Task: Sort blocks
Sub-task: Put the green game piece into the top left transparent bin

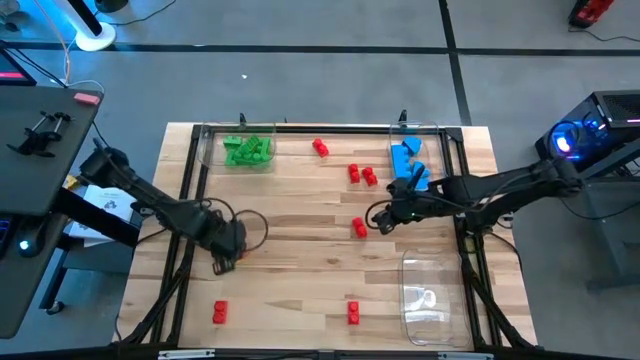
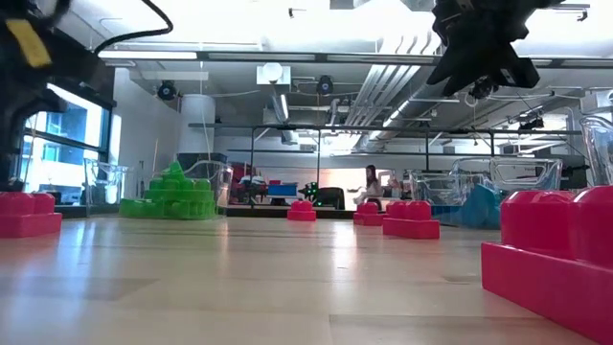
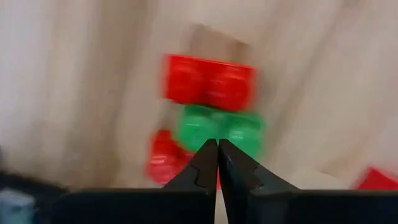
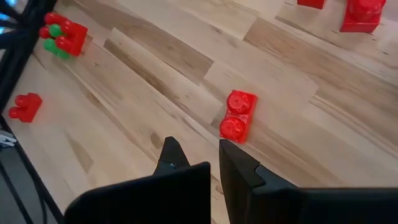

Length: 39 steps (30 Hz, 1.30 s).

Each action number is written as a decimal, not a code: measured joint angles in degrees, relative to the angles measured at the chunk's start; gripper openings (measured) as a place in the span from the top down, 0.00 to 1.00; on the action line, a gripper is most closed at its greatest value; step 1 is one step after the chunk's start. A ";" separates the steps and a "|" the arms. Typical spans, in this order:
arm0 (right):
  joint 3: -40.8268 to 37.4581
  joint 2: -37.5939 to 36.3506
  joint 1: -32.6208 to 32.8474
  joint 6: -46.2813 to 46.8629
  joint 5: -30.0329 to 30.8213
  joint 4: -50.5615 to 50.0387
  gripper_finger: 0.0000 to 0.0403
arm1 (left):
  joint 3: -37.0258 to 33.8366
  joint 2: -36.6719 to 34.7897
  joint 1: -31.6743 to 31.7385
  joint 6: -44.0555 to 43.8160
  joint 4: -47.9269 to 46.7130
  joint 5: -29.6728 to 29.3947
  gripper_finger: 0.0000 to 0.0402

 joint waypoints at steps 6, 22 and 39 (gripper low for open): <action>0.00 0.74 0.00 -0.06 0.00 0.48 1.00 | 0.02 2.24 -4.21 -1.65 2.79 -1.20 1.00; 0.00 0.76 0.00 -0.09 0.00 1.23 1.00 | 0.00 6.39 -4.39 -6.89 3.55 -1.33 1.00; 0.04 0.79 0.00 -1.61 0.03 1.67 1.00 | 4.68 11.11 -5.49 -2.32 11.45 5.24 1.00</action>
